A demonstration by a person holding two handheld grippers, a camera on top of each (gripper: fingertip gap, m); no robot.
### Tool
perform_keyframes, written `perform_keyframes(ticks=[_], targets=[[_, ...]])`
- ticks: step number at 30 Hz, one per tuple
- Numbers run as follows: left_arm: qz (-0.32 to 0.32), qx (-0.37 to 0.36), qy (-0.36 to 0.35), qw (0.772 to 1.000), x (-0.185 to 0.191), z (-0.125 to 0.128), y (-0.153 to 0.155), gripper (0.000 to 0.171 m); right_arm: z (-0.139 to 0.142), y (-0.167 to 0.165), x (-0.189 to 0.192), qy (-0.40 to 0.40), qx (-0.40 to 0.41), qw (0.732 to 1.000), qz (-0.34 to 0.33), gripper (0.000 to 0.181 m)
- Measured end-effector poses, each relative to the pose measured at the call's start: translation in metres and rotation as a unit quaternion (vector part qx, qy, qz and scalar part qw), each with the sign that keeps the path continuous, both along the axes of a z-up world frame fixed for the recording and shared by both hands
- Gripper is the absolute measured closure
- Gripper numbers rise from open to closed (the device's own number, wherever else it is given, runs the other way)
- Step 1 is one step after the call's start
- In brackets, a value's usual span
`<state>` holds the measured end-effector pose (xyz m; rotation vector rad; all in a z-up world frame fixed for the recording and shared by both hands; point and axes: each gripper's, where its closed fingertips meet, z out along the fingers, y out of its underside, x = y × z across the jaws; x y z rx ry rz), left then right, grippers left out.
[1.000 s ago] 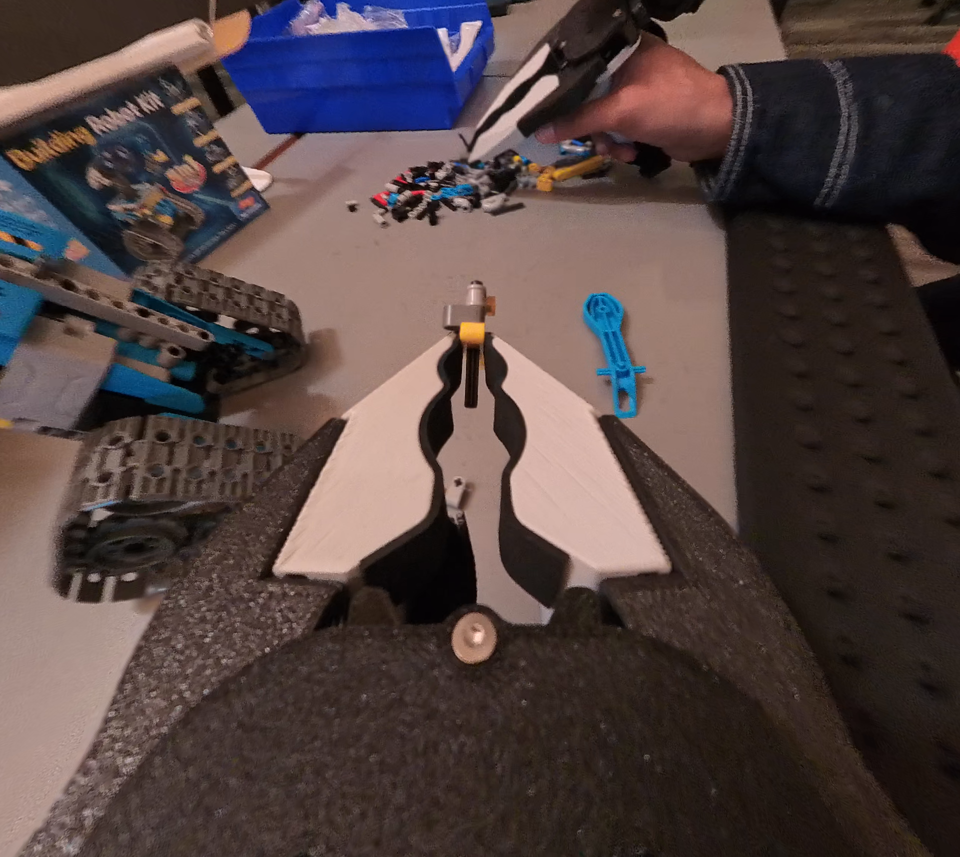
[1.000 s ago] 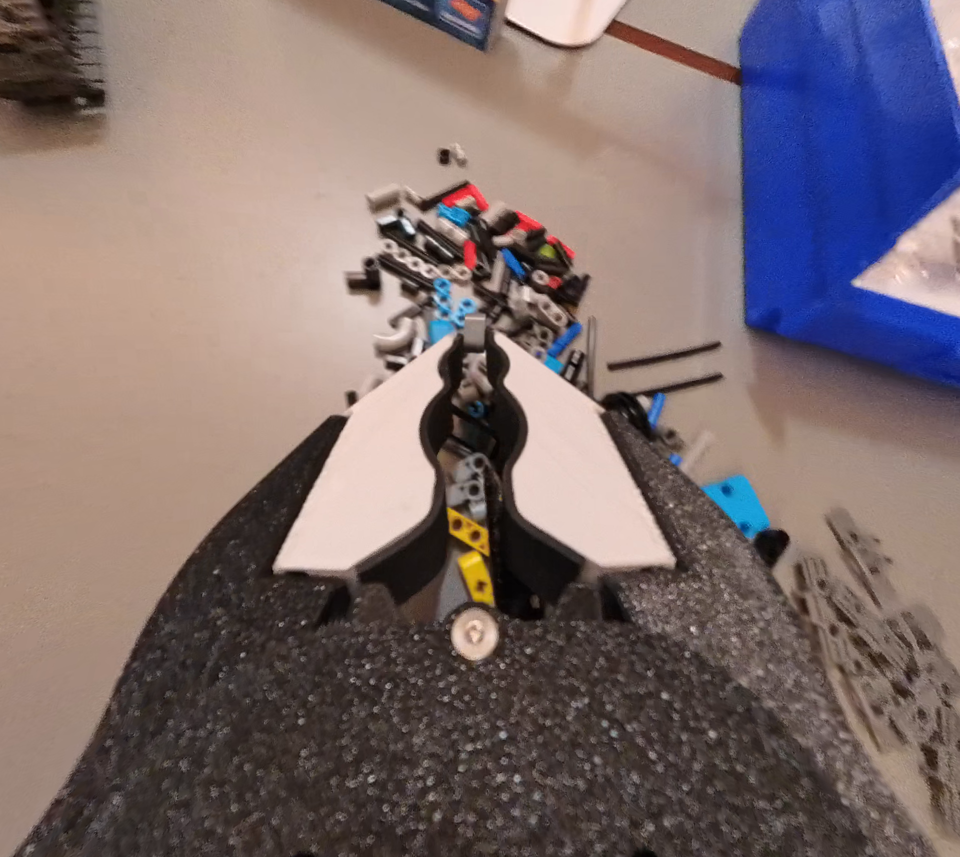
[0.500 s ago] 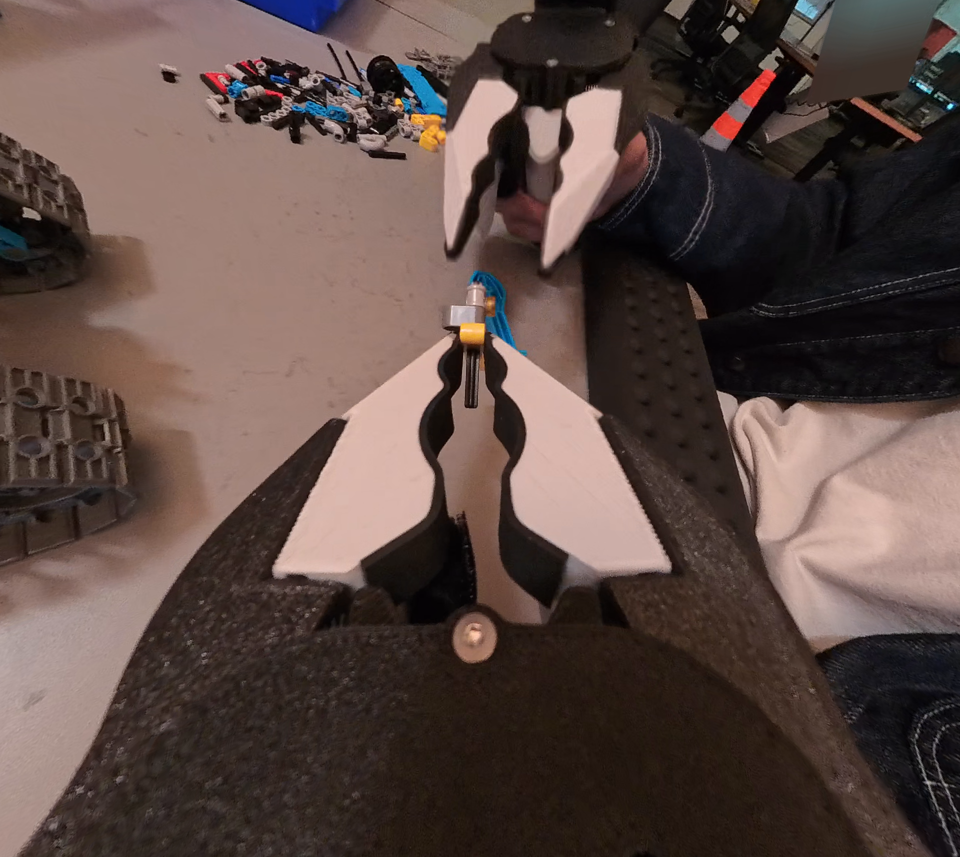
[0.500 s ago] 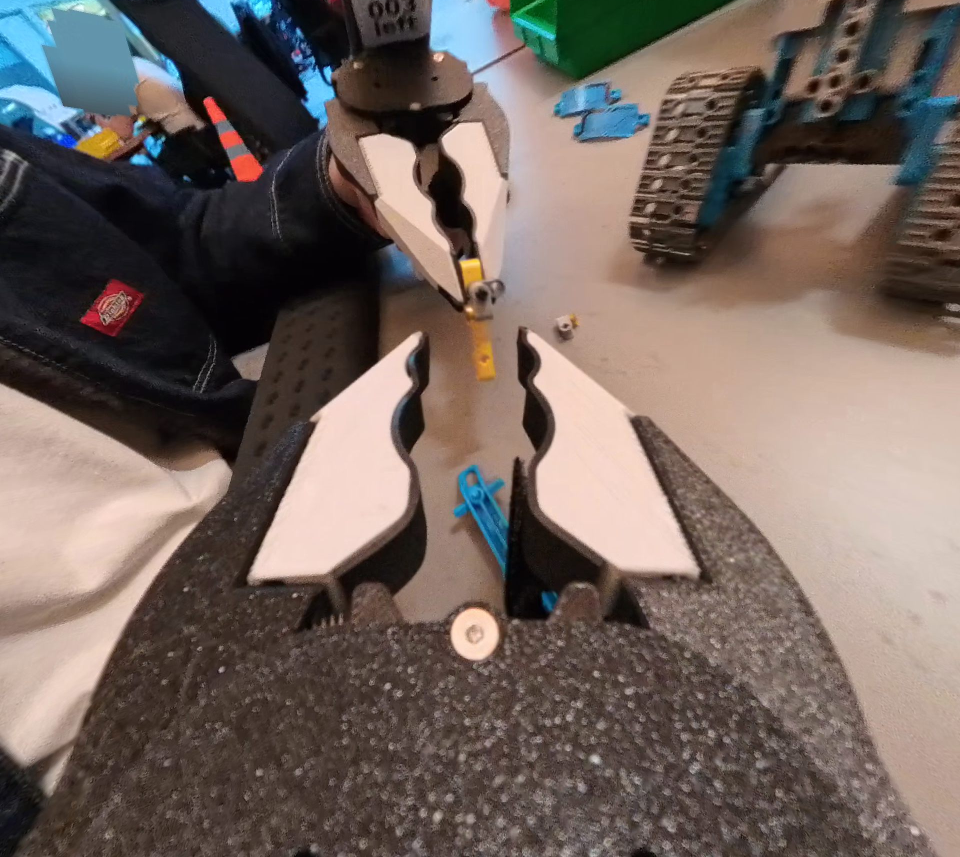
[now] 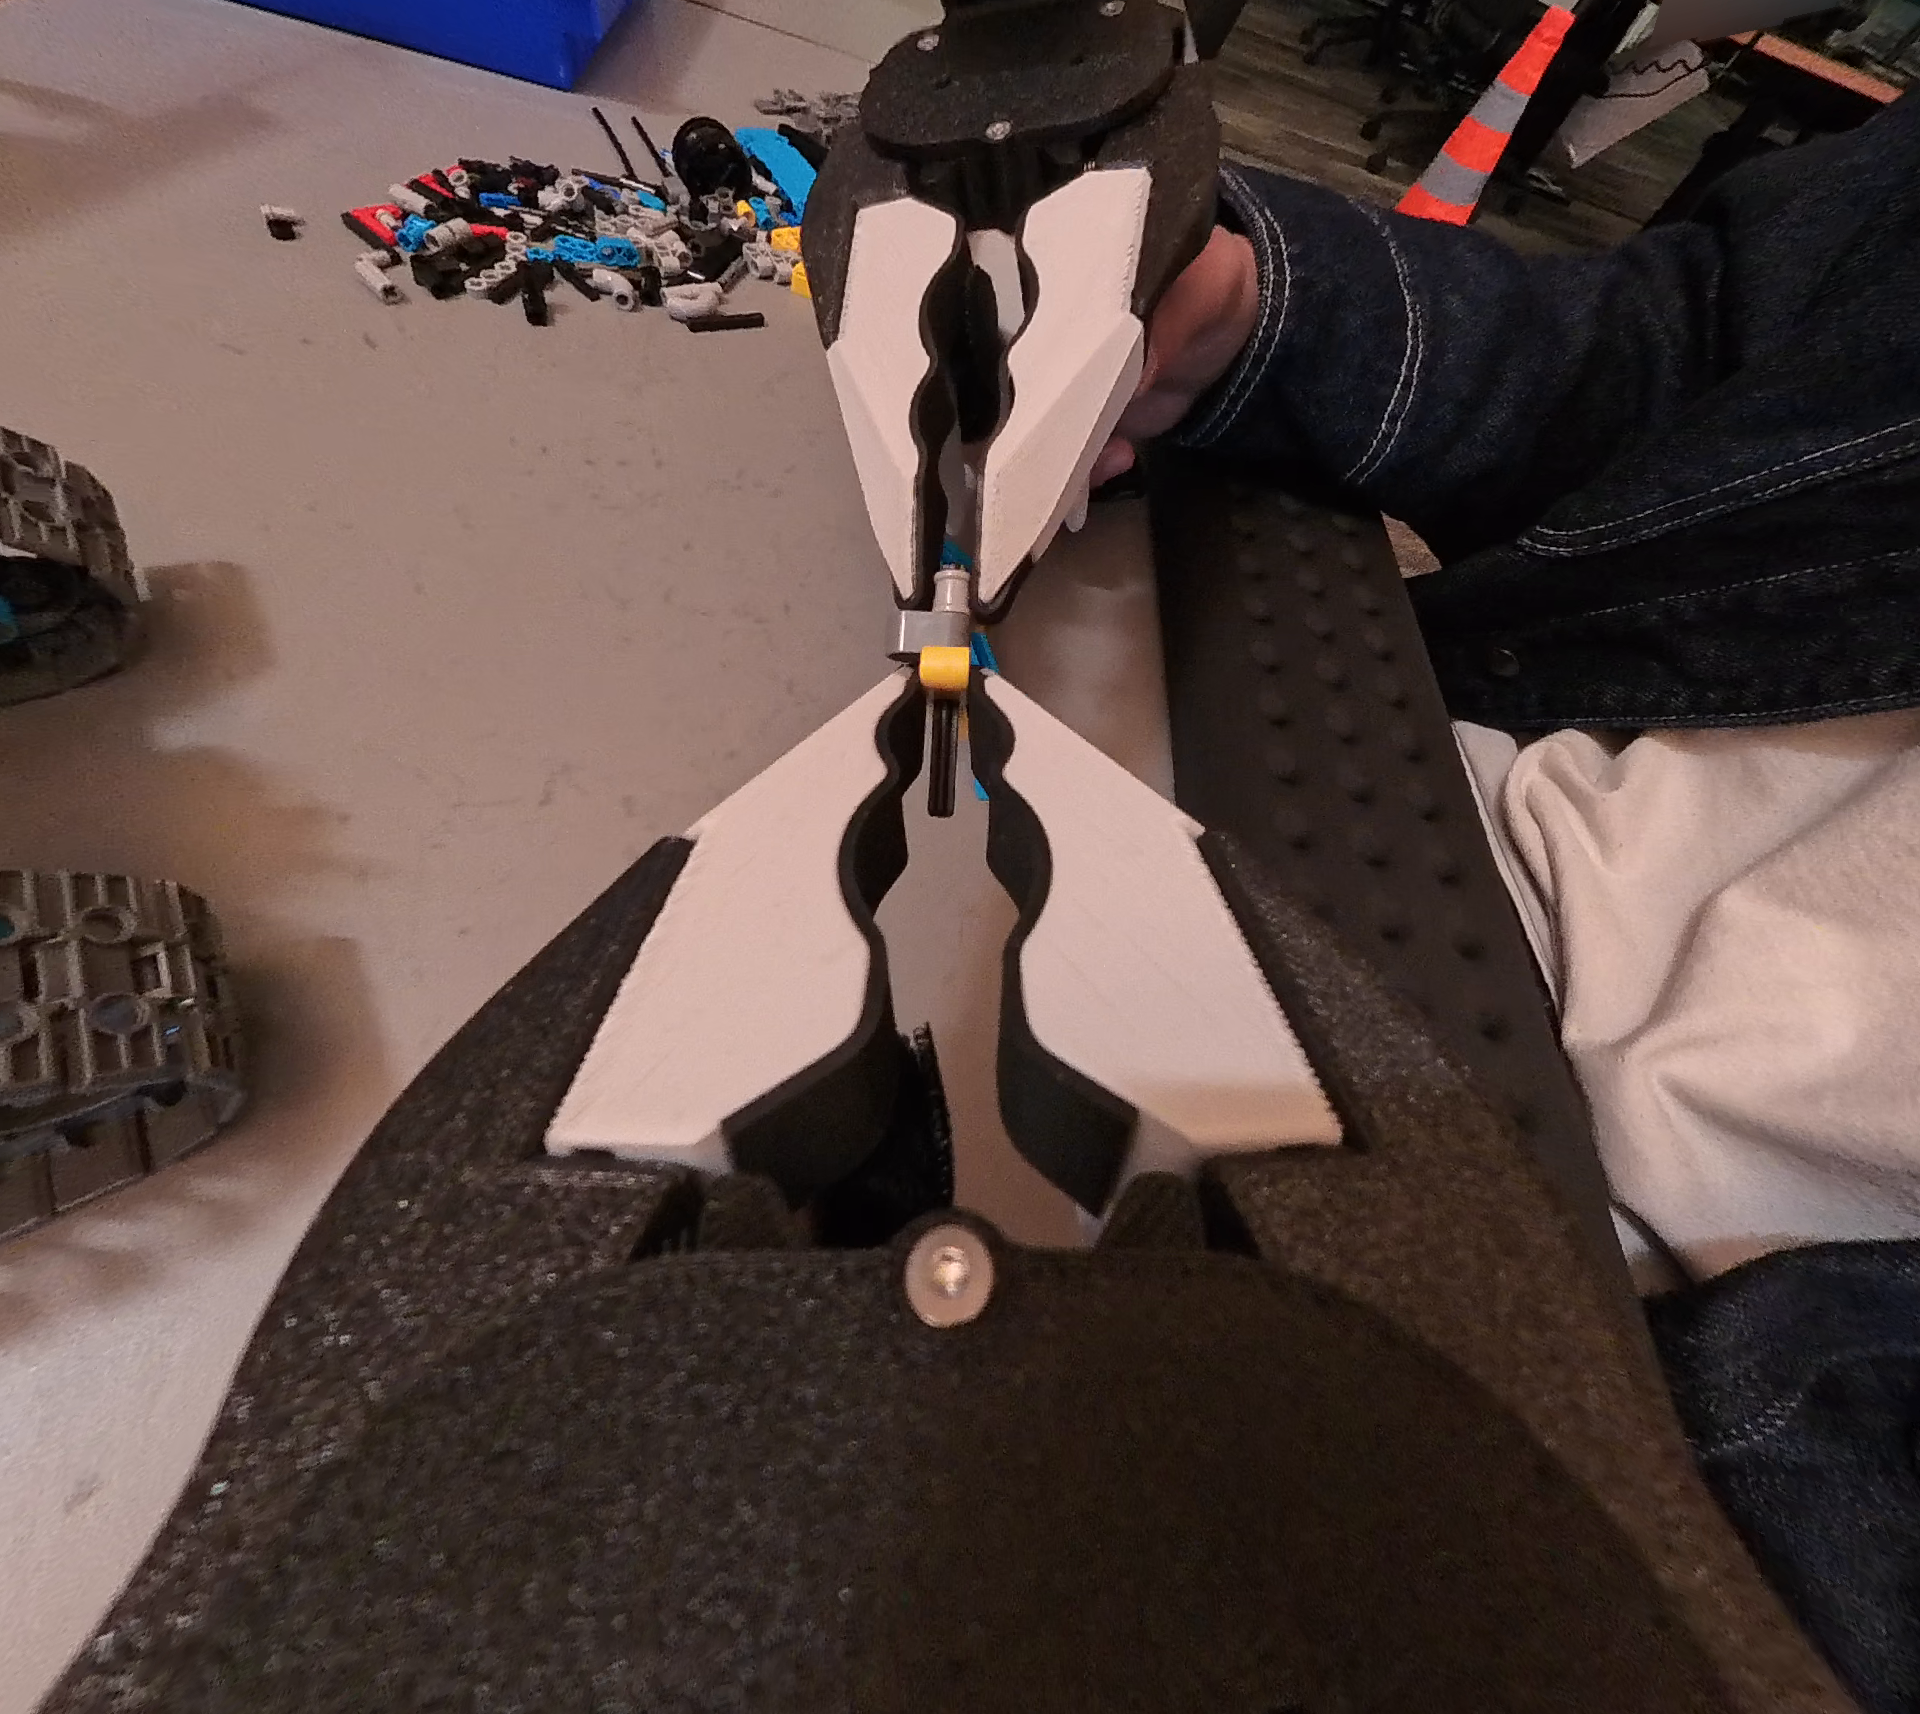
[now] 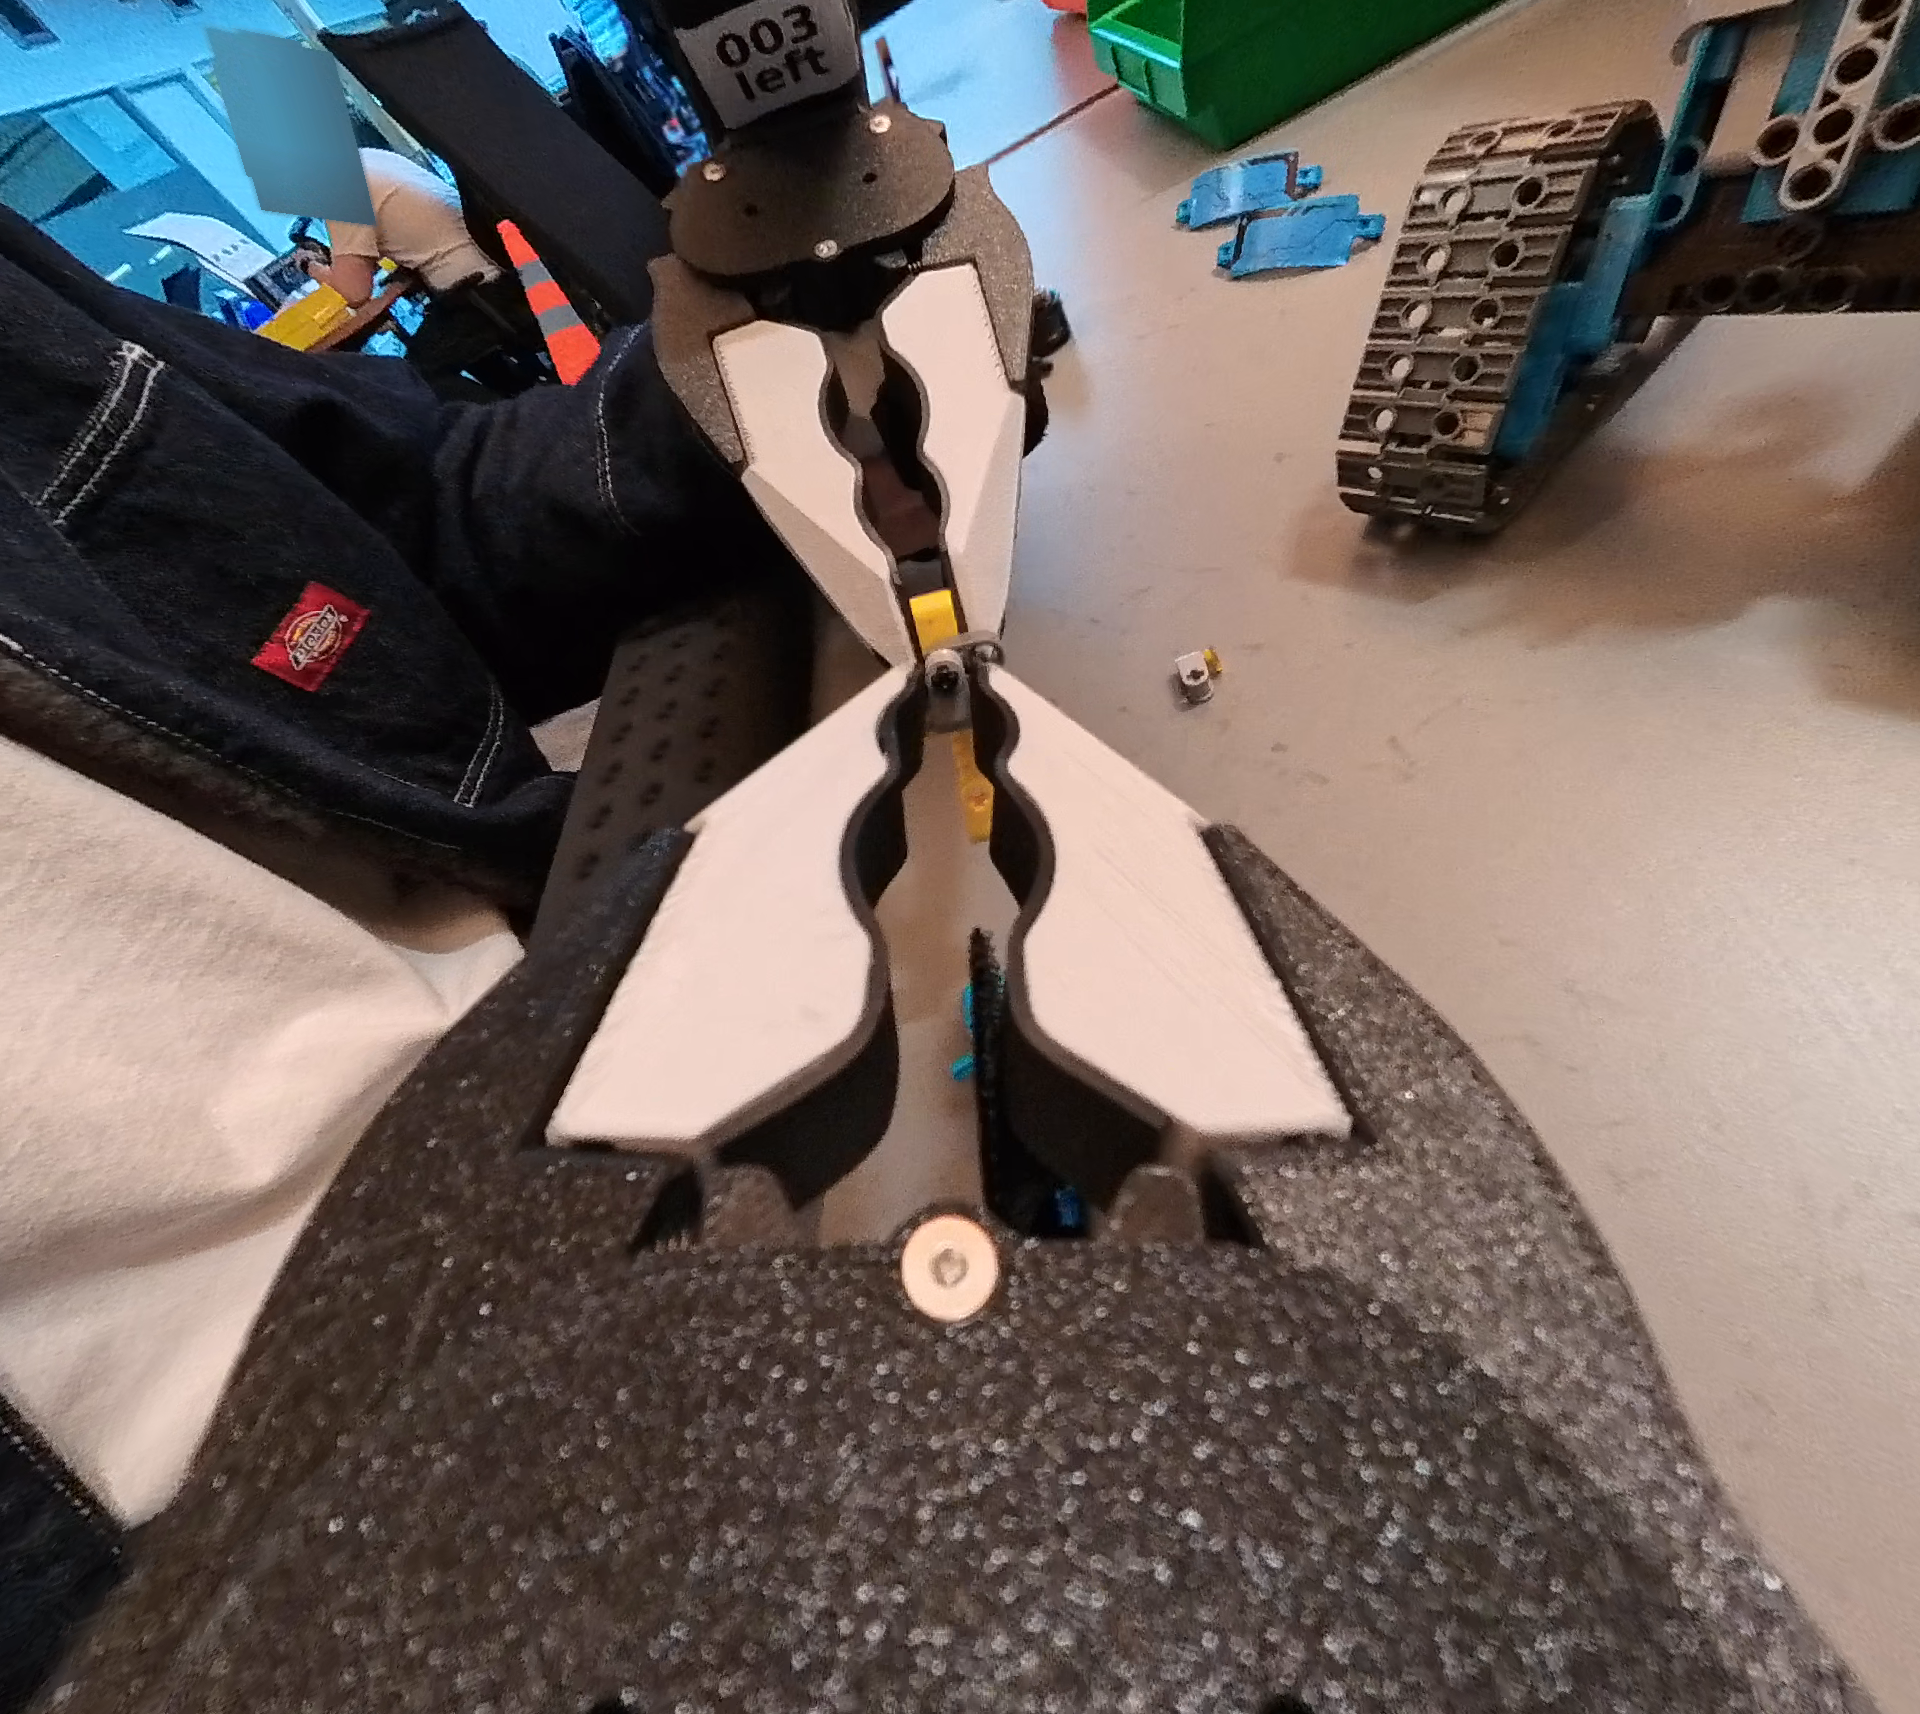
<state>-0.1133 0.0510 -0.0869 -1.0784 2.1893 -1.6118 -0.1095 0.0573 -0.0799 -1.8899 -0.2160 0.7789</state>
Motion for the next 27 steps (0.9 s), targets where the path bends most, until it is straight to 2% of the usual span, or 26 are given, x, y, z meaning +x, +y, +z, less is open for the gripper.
perform_keyframes(ticks=[4,10,12,14,16,19,21,24,27], targets=[[-0.002,0.010,0.004,1.000,-0.001,-0.005,-0.002,0.165,-0.005,-0.002,-0.002,-0.056,0.006,0.998,0.003,0.175],[-0.005,0.010,-0.041,0.999,-0.006,0.011,-0.001,0.166,0.010,-0.007,-0.004,-0.038,0.035,0.998,0.024,0.177],[0.035,0.011,-0.041,0.998,-0.006,0.010,0.027,0.166,0.017,-0.012,0.028,-0.030,0.047,0.998,-0.025,0.177],[0.087,-0.060,-0.053,0.993,-0.012,0.025,0.067,0.166,0.035,-0.030,0.065,0.023,0.075,0.995,-0.066,0.178],[0.111,-0.058,-0.069,0.990,-0.016,0.025,0.087,0.166,0.022,-0.023,0.081,-0.012,0.052,0.993,-0.103,0.177],[0.140,-0.078,-0.080,0.984,-0.012,0.031,0.100,0.165,-0.030,0.007,0.069,-0.134,-0.050,0.984,-0.102,0.176],[0.150,-0.074,-0.076,0.983,-0.009,0.028,0.103,0.165,-0.053,0.023,0.054,-0.202,-0.087,0.972,-0.075,0.175],[0.173,-0.050,-0.045,0.983,-0.003,0.012,0.107,0.165,-0.070,0.042,0.035,-0.221,-0.120,0.967,-0.043,0.175],[0.173,-0.047,-0.038,0.983,-0.003,0.009,0.105,0.165,-0.072,0.050,0.026,-0.219,-0.123,0.968,-0.027,0.175]])
